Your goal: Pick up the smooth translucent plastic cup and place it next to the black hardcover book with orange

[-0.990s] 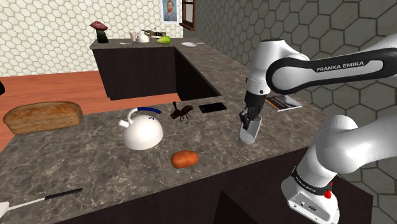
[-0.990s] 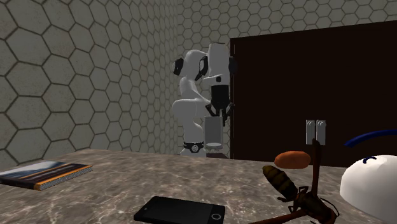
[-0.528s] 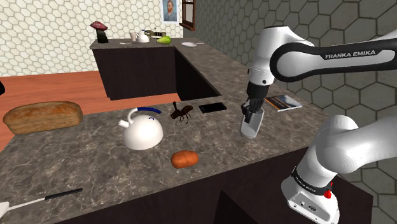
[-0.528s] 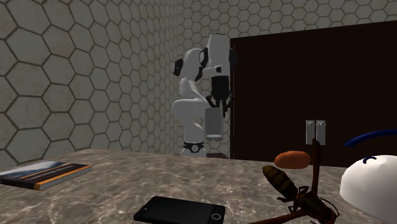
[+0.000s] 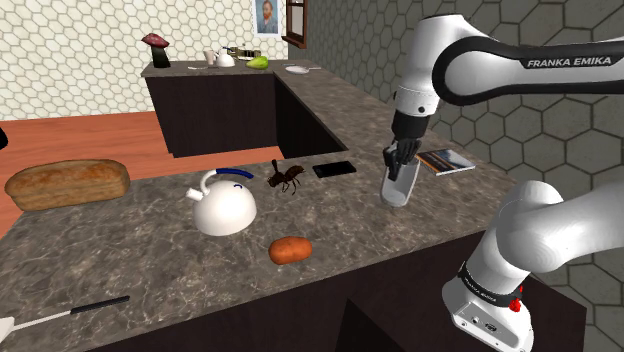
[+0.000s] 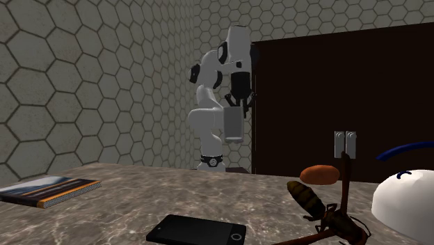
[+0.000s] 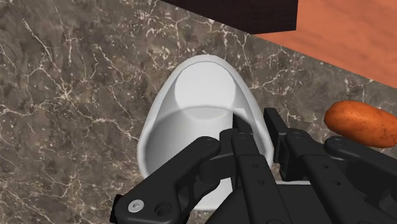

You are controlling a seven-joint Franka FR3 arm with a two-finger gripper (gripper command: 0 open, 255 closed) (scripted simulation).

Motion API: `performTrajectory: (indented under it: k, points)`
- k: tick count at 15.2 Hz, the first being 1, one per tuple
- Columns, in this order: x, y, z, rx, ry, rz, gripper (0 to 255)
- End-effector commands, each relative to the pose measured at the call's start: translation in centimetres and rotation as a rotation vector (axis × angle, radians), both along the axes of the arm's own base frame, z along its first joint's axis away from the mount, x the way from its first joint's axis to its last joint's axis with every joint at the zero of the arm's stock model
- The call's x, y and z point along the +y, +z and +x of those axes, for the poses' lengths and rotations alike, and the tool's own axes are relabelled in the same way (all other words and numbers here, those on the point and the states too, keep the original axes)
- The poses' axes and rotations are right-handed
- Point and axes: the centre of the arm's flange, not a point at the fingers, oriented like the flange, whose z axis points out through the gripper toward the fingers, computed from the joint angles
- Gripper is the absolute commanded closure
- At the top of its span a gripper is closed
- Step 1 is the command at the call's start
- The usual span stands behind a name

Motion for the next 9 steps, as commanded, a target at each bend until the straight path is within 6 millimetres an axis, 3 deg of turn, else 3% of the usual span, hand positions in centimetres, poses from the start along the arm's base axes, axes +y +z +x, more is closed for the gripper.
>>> performTrajectory:
  k: [1,9]
  points:
    - [0.0,1.1,0.0,0.000,0.000,0.000,255]
    - [0.0,5.3,0.0,0.000,0.000,0.000,255]
